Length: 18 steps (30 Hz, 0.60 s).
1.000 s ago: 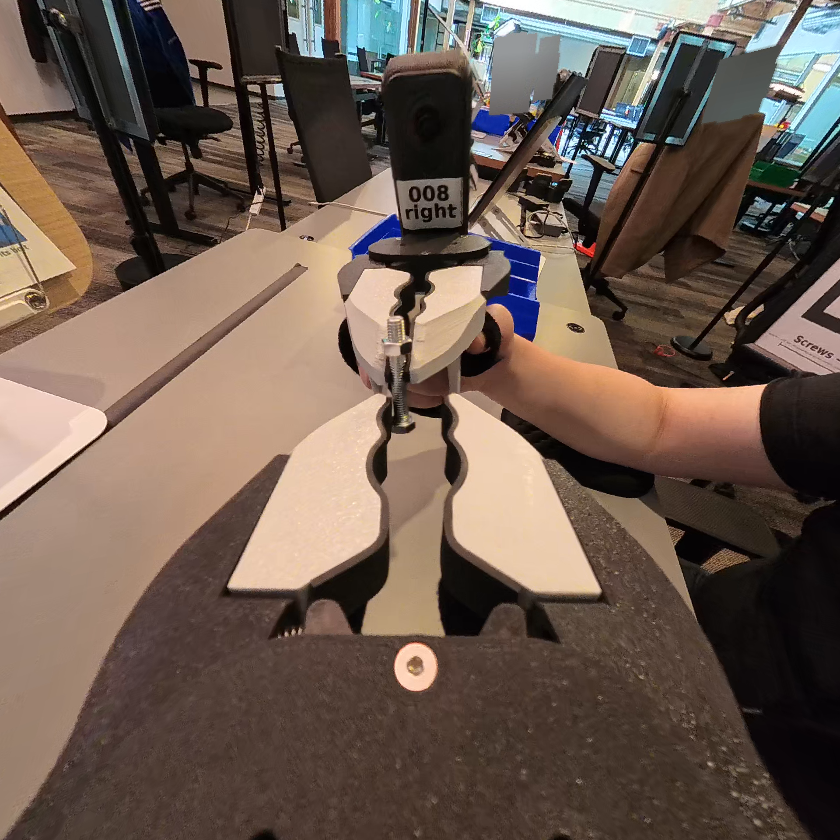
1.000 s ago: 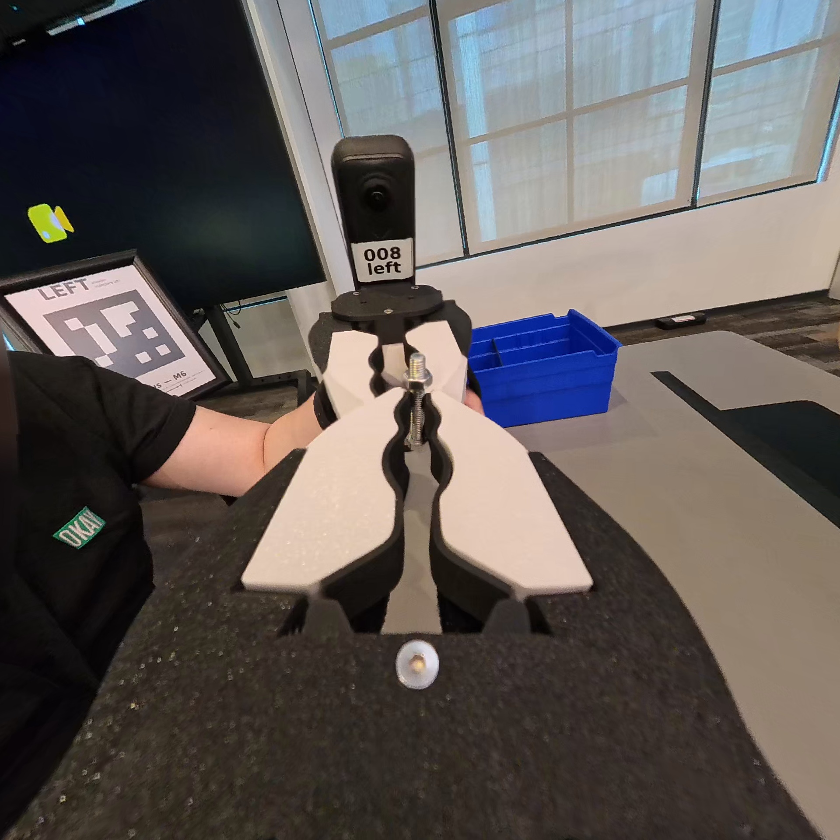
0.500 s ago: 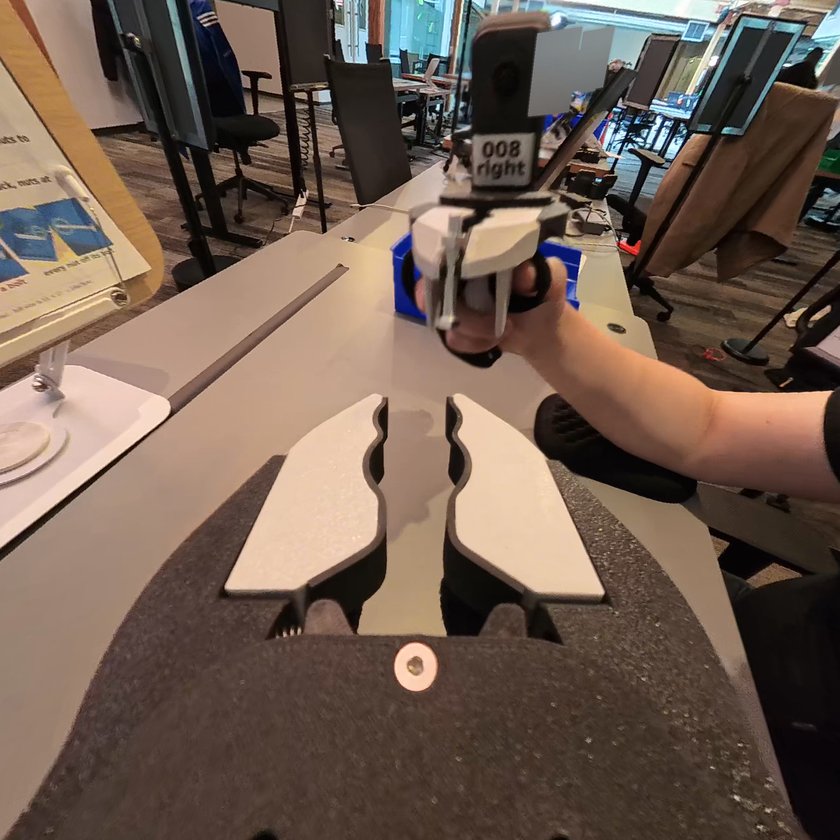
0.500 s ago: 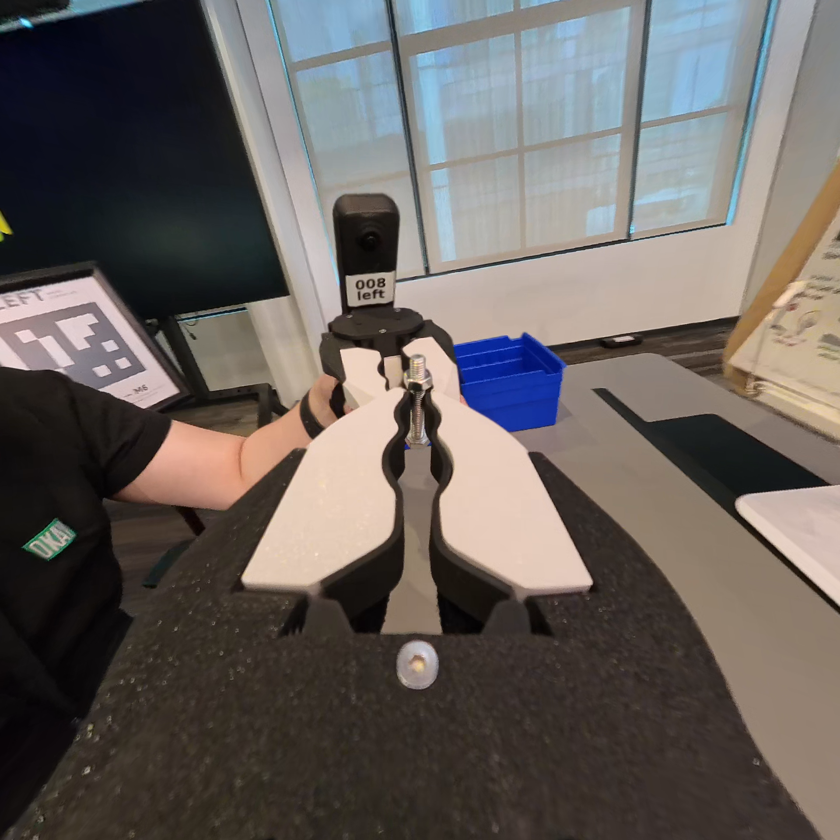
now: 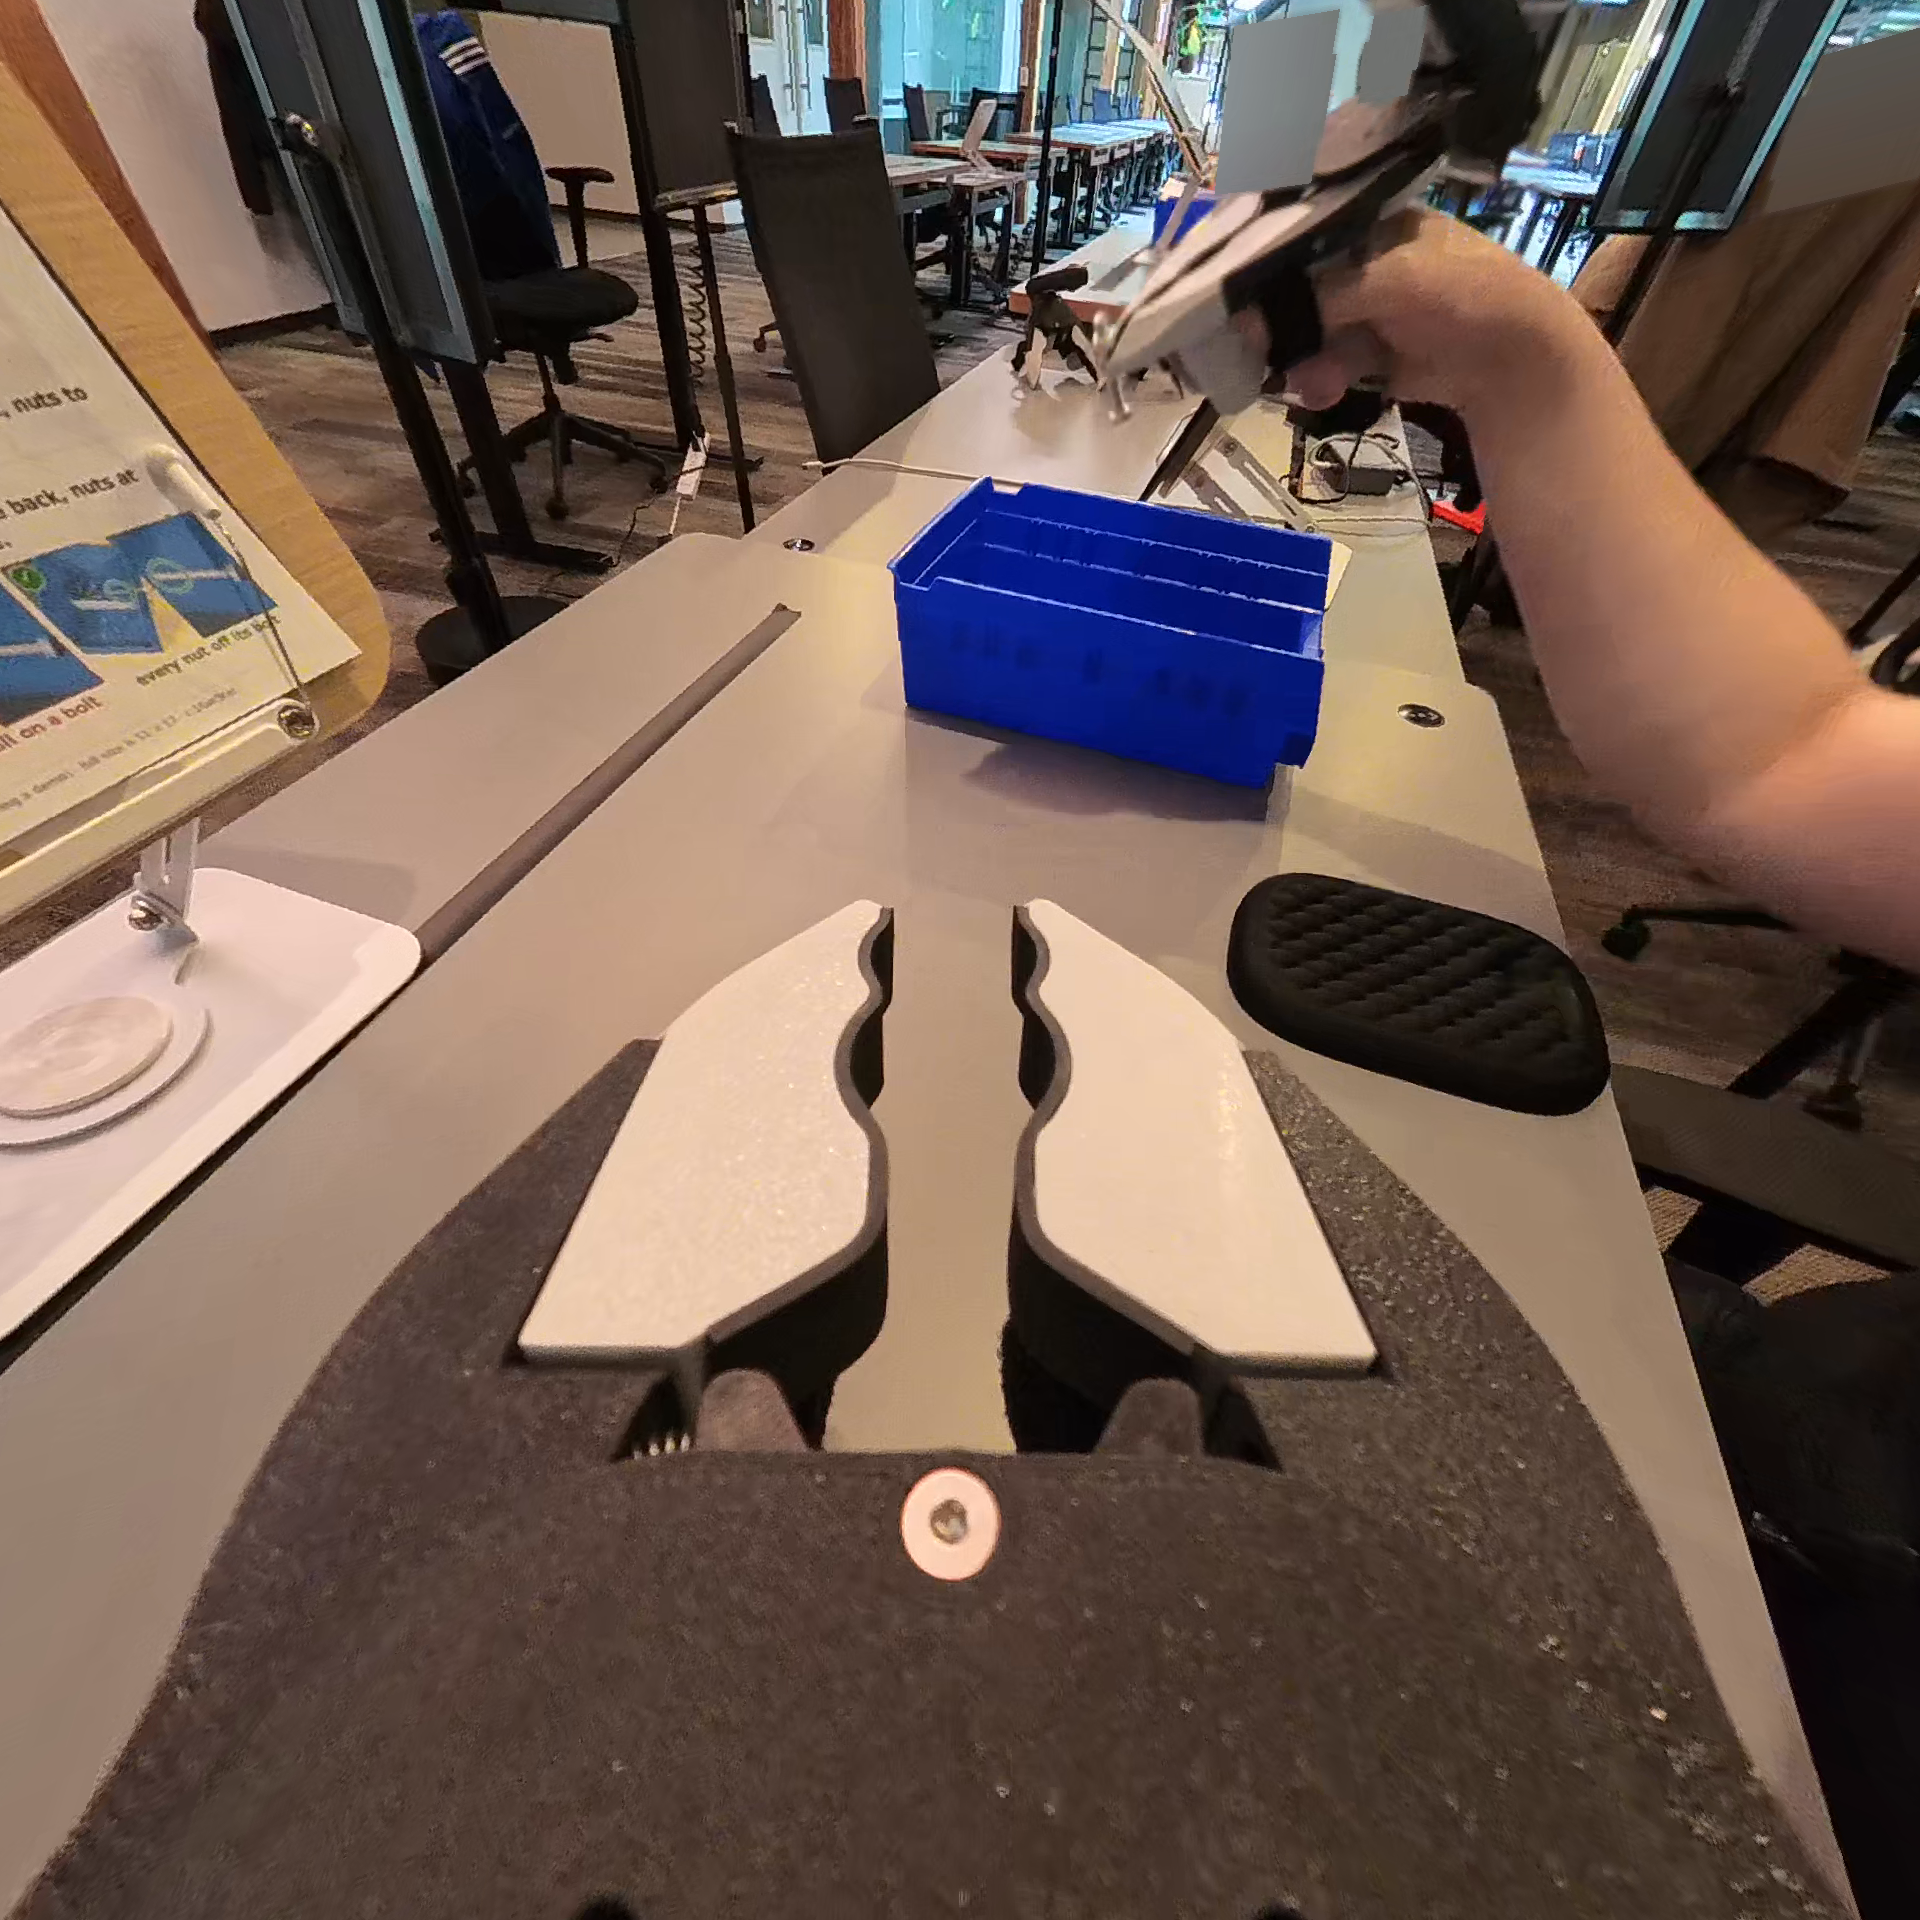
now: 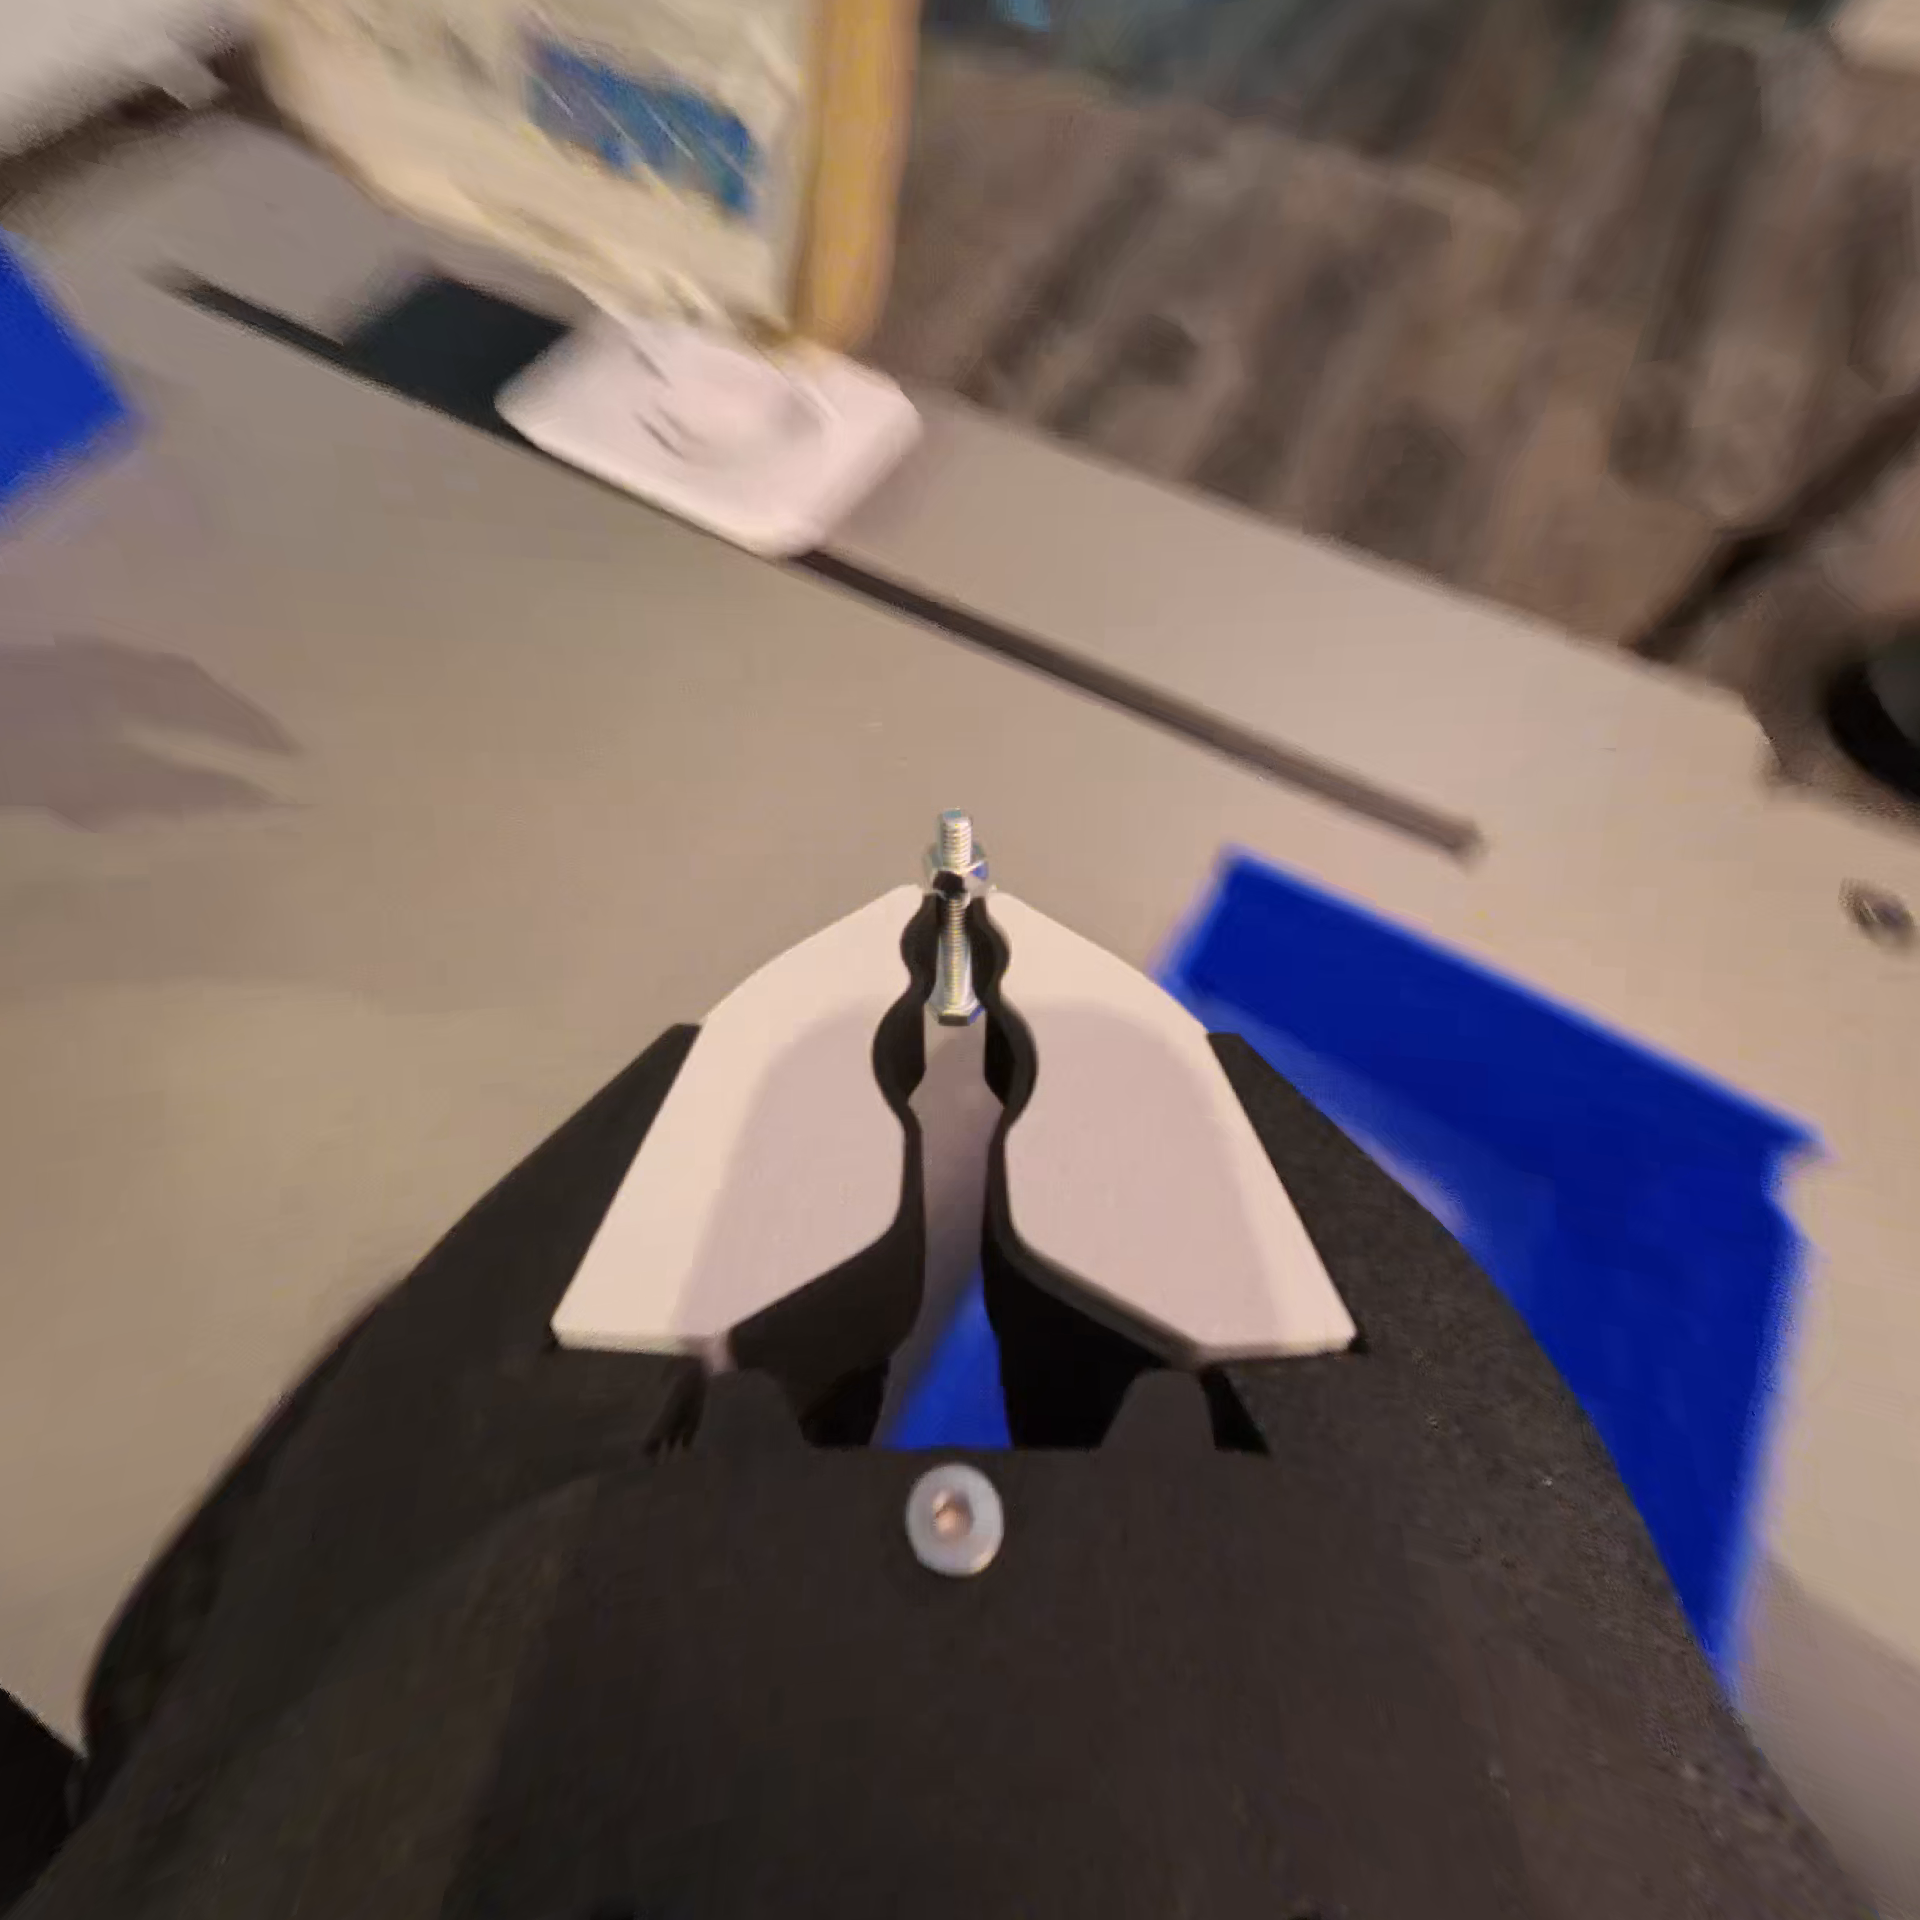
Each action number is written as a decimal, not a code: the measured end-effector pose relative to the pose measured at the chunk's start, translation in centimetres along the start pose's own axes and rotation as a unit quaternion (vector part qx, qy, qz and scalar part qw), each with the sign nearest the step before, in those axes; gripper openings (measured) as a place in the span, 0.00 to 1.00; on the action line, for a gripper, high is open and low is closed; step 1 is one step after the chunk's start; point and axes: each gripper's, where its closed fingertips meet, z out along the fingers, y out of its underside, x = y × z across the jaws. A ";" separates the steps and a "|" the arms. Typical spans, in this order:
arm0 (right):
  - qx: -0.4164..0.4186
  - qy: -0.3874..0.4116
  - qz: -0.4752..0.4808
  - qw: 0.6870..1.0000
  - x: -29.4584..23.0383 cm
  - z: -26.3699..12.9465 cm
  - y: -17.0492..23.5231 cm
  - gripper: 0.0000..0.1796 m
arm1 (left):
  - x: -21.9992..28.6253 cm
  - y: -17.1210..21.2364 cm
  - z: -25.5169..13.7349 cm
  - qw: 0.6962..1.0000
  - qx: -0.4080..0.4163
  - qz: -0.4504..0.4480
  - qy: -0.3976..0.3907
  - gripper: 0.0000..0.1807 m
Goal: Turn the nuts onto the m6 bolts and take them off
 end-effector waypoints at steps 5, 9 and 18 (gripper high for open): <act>-0.198 0.047 0.086 0.975 7.2 0.9 9.7 0.03 | 0.5 0.2 0.4 1.000 -0.012 0.010 0.001 0.11; -0.256 0.016 0.152 0.955 8.5 4.2 12.9 0.03 | 0.2 0.7 0.7 1.000 -0.021 0.007 -0.002 0.11; -0.361 0.041 0.214 0.907 10.9 10.6 17.5 0.03 | -0.4 2.1 1.7 0.999 -0.047 0.000 -0.014 0.11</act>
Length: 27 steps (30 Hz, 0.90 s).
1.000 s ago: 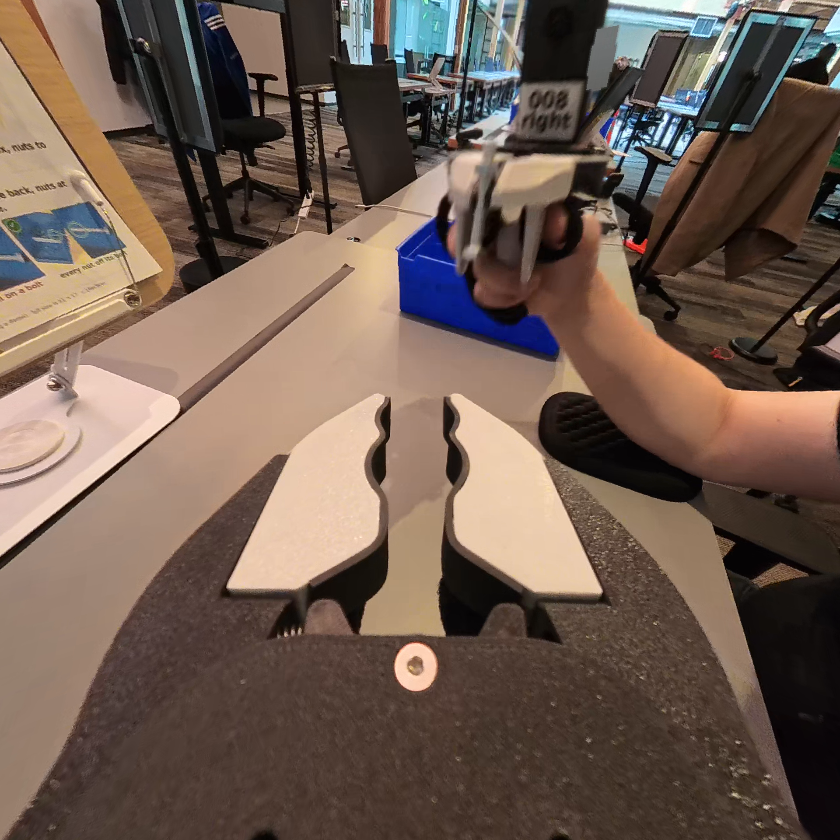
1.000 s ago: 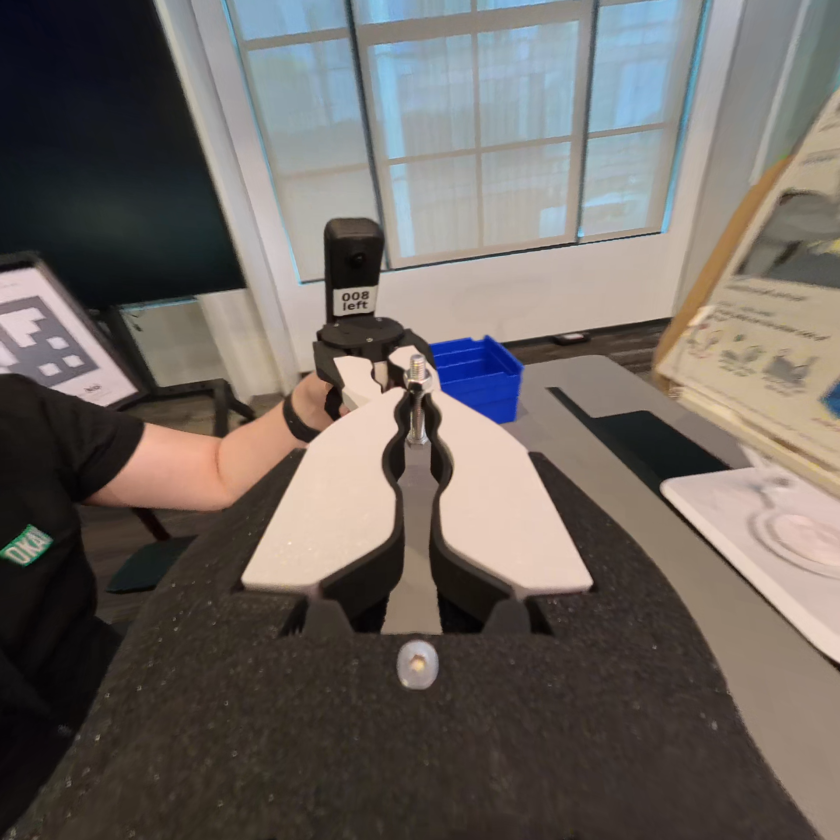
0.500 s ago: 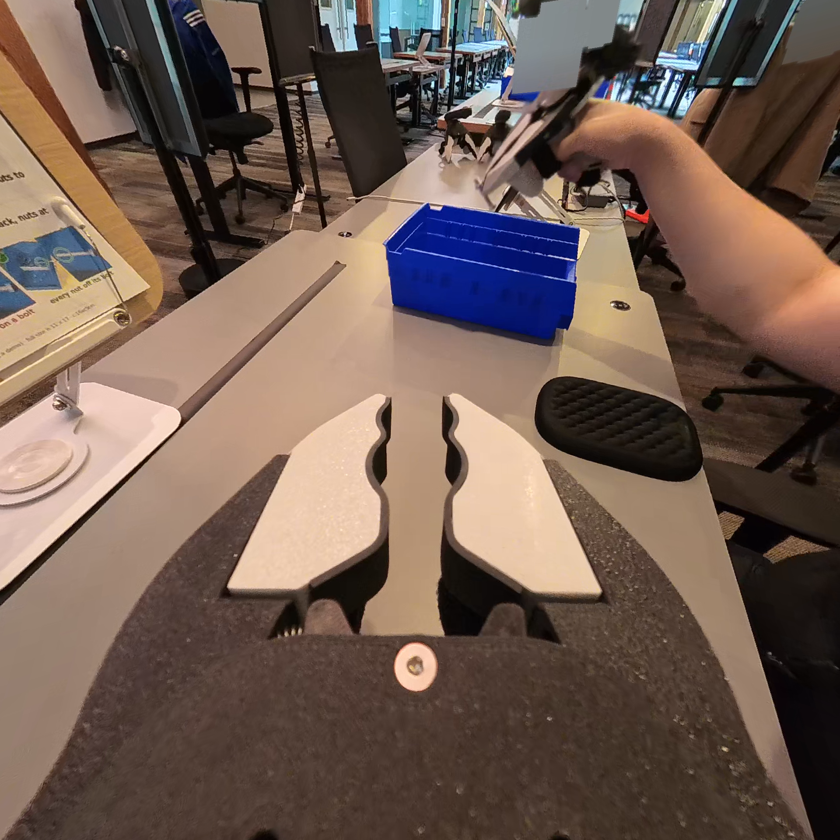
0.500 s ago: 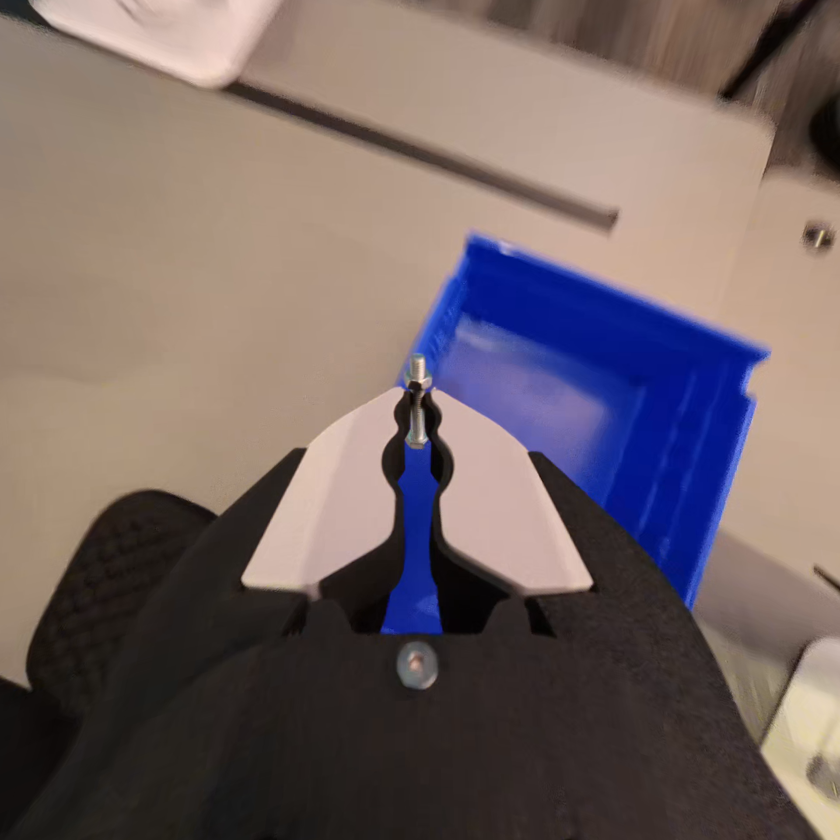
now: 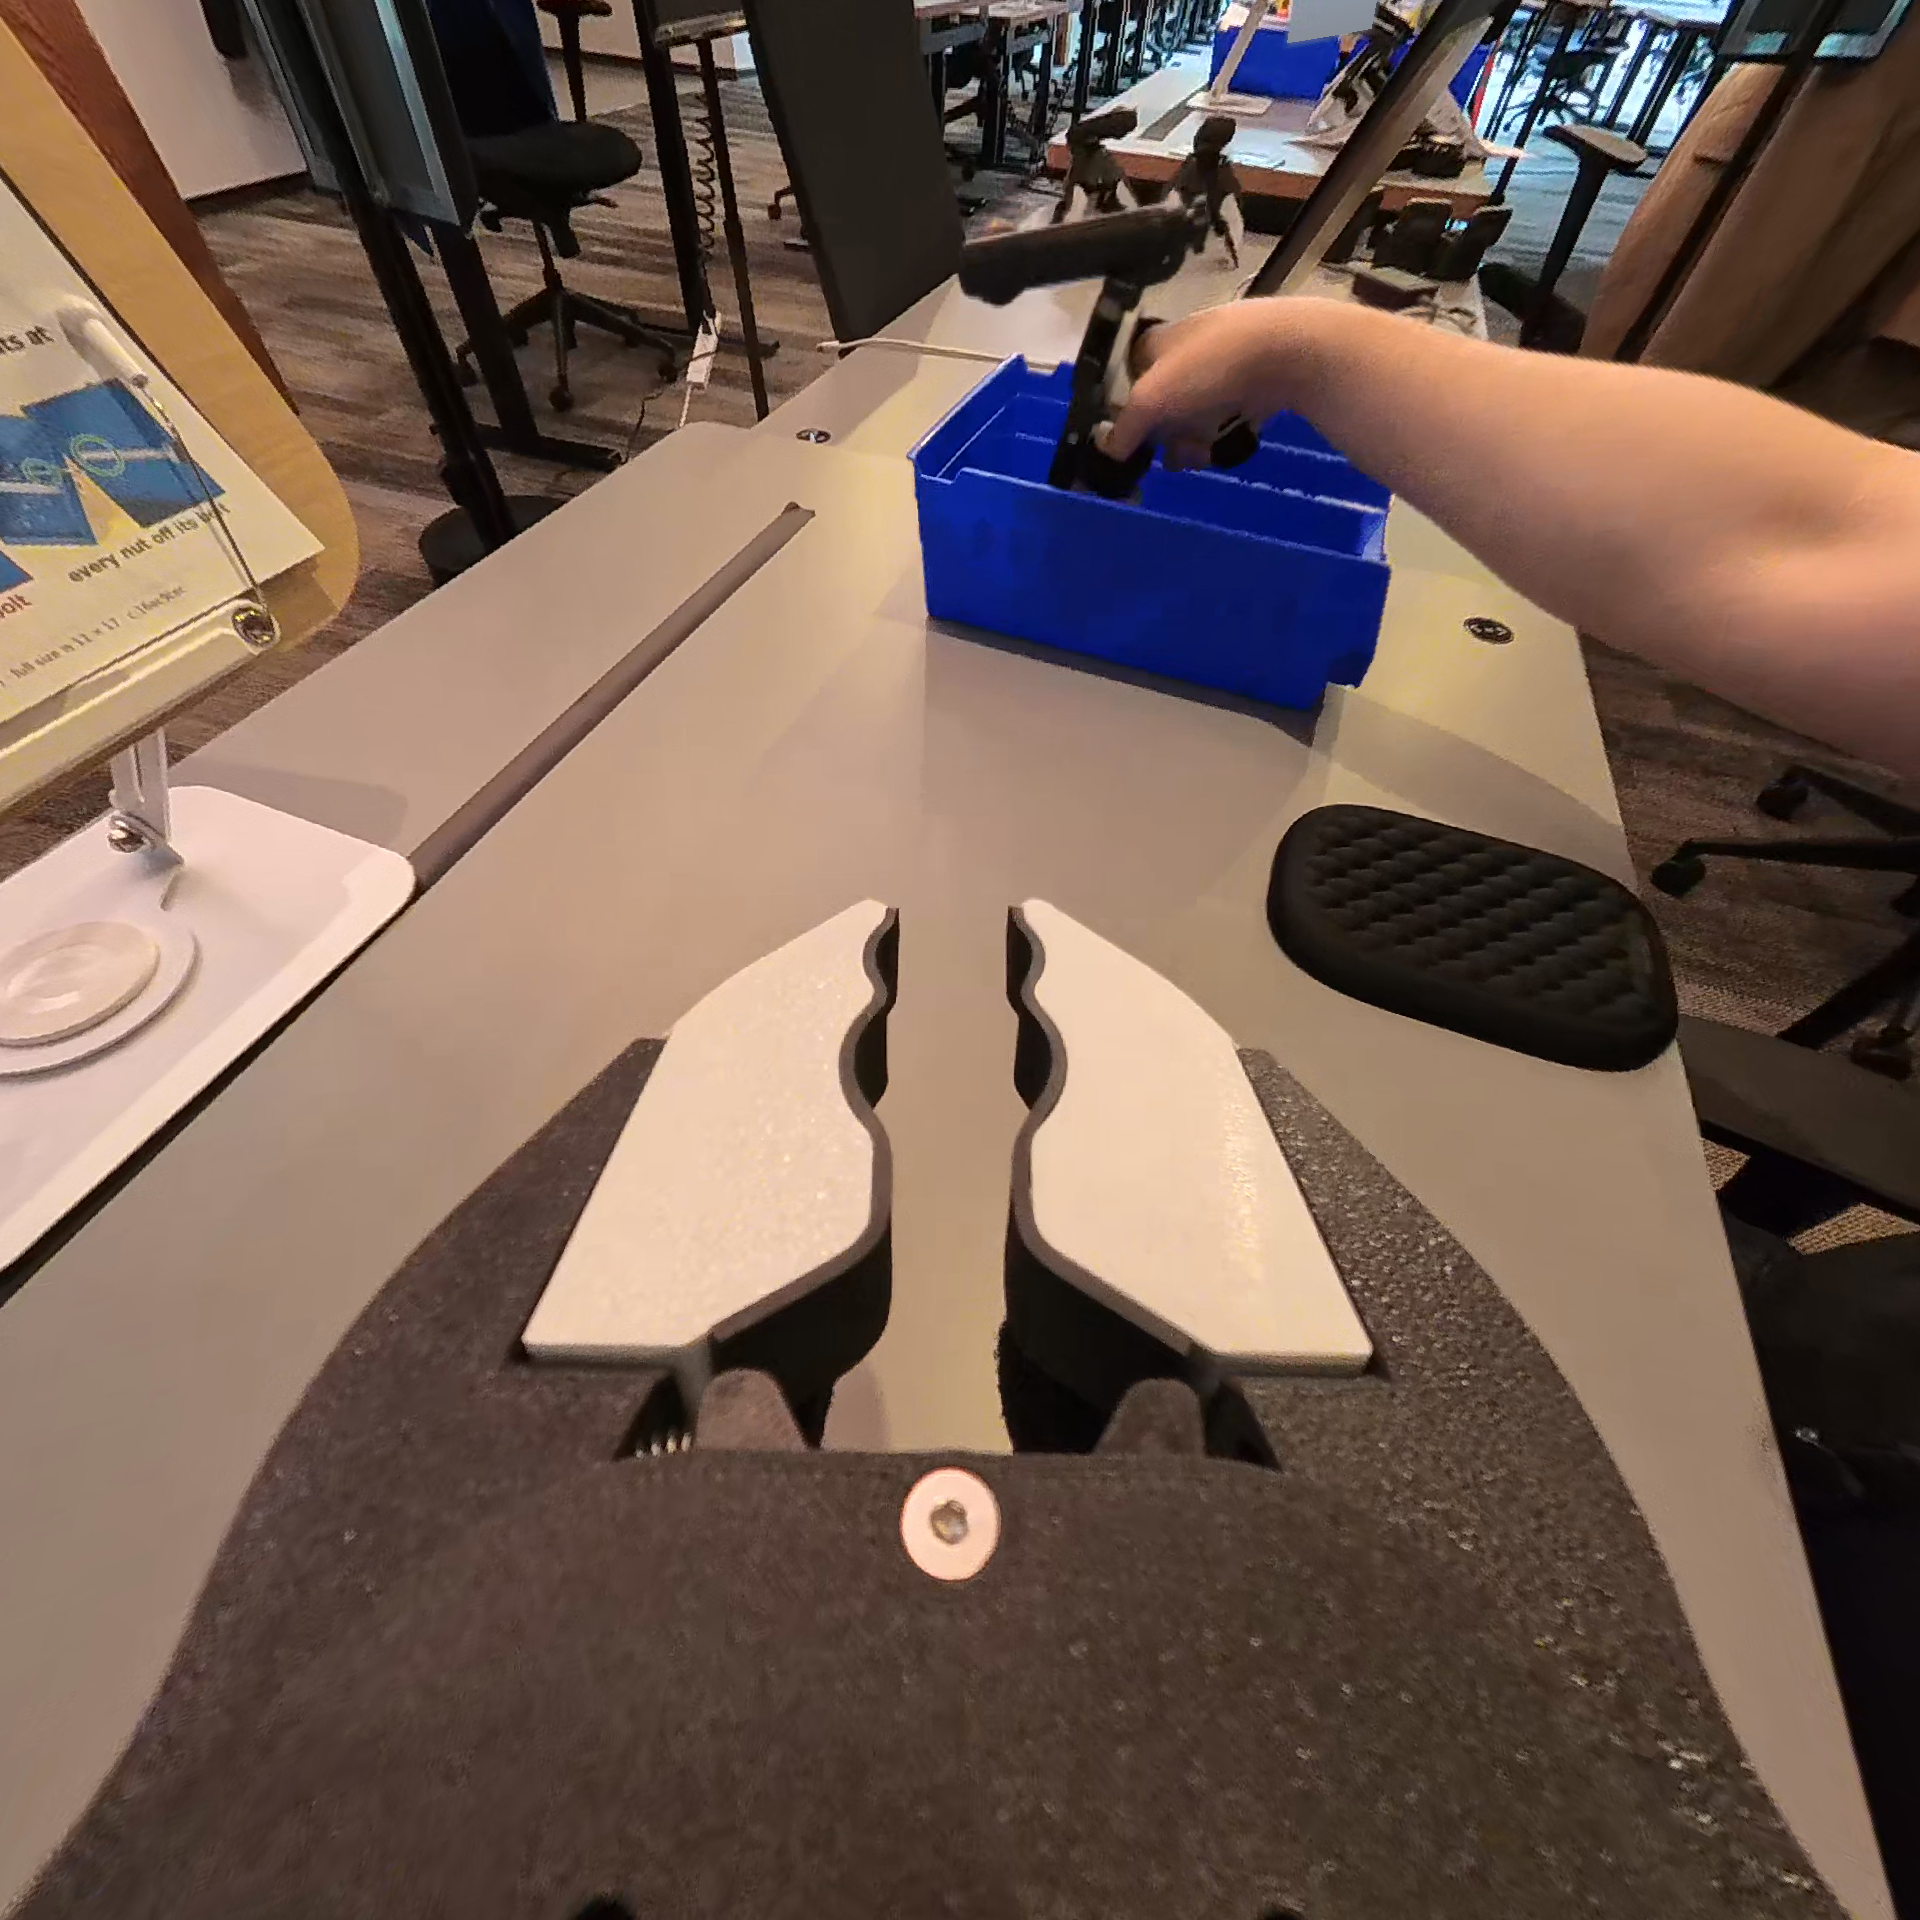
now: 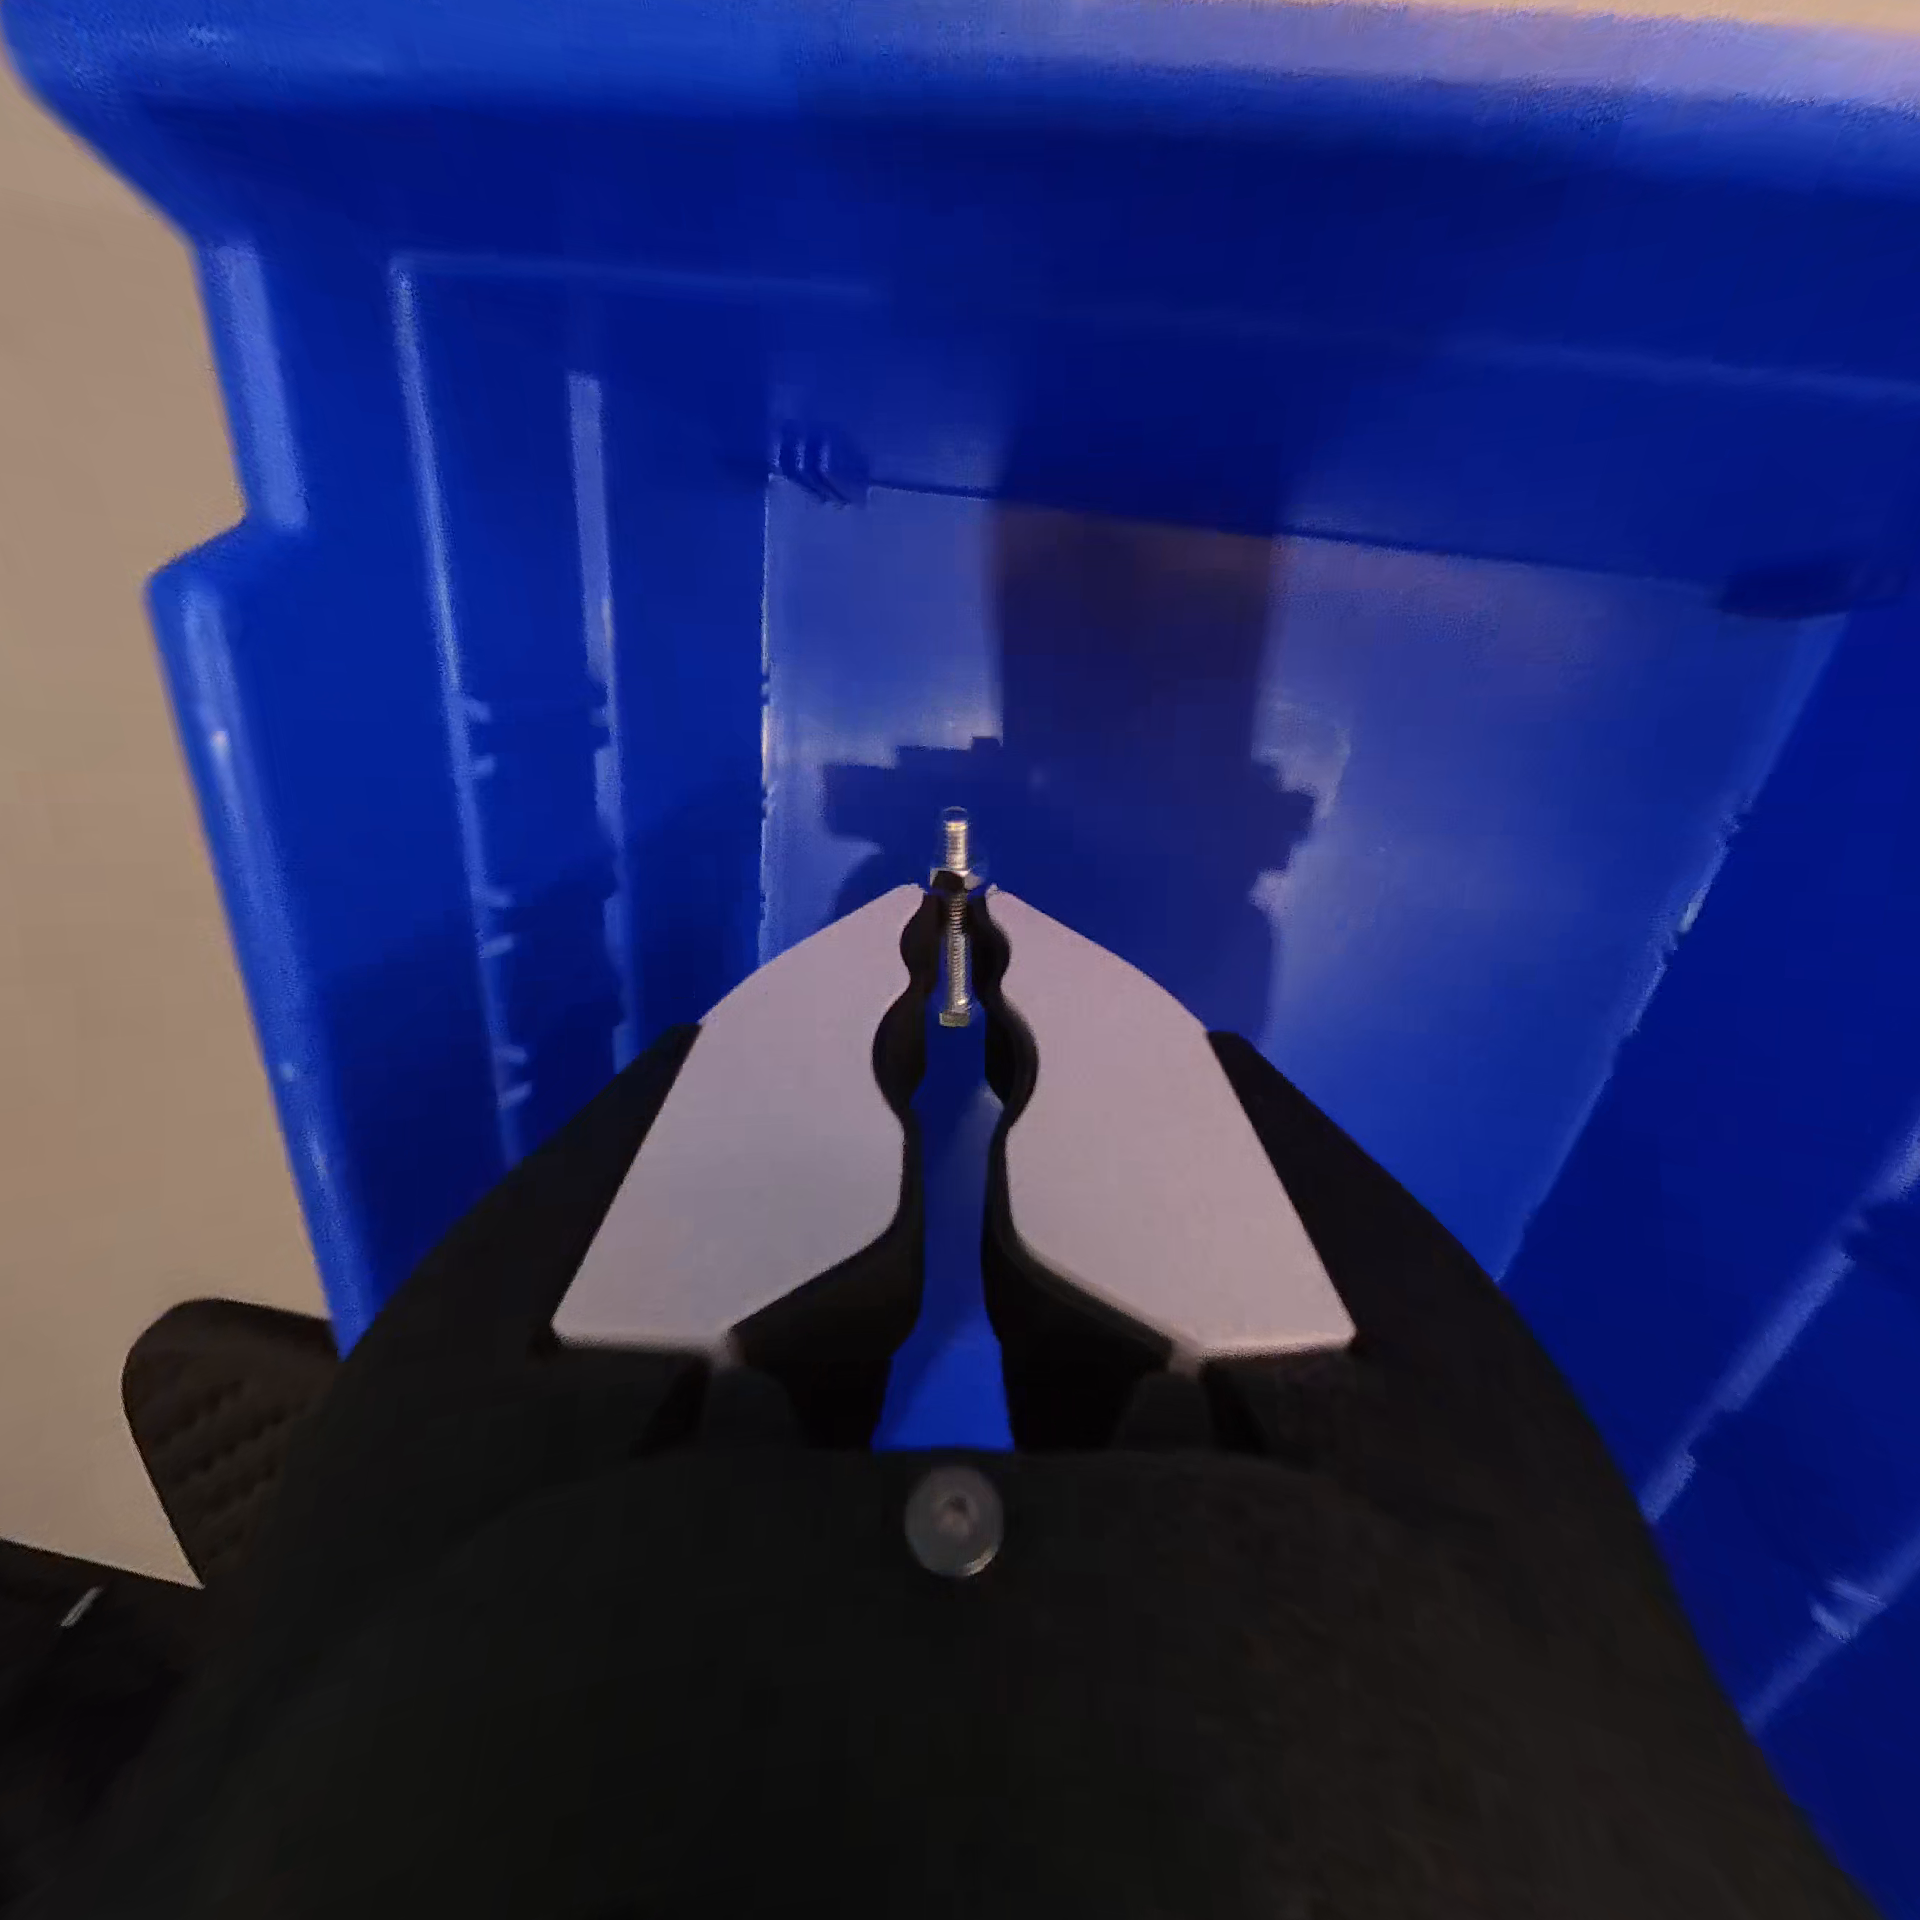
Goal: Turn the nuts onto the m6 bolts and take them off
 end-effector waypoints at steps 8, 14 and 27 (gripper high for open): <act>-0.015 -0.005 0.001 1.000 0.2 2.6 -0.9 0.03 | -0.9 0.5 0.1 1.000 -0.005 -0.012 -0.005 0.10; 0.011 0.005 -0.017 1.000 0.5 2.3 -1.6 0.08 | -1.2 0.6 0.0 1.000 -0.005 -0.016 -0.008 0.10; 0.384 0.036 -0.162 0.908 -13.3 -20.5 -5.6 0.13 | -3.2 -1.4 -2.5 0.996 0.027 -0.001 -0.090 0.13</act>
